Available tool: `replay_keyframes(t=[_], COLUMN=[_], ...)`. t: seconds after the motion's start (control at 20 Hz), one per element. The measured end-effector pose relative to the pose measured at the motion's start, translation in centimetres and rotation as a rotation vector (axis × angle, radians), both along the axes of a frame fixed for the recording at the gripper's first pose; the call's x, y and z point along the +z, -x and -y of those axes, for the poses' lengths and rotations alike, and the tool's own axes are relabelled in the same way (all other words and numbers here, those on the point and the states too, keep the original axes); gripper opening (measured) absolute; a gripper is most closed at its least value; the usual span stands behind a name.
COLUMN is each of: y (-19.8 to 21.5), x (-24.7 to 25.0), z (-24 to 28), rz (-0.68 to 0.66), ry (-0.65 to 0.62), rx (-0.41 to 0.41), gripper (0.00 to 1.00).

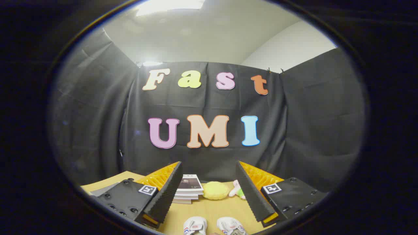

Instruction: Open the storage box then place both shoes into the box .Put the left shoe in first, then the right shoe, with the right side of both shoes facing outward in a uniform manner.

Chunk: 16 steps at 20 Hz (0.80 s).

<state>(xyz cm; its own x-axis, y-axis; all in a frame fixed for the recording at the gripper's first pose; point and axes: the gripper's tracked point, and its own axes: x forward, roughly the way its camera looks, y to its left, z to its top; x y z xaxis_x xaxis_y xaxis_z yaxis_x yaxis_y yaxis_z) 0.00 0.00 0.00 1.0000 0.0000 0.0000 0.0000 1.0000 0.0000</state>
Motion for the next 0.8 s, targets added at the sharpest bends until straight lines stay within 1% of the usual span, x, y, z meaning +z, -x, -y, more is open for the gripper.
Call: replay_keyframes(t=[0.8], y=[0.4], x=[-0.5], z=[-1.1], rz=[-0.016], ry=[0.002], rx=[0.035], gripper=[1.0])
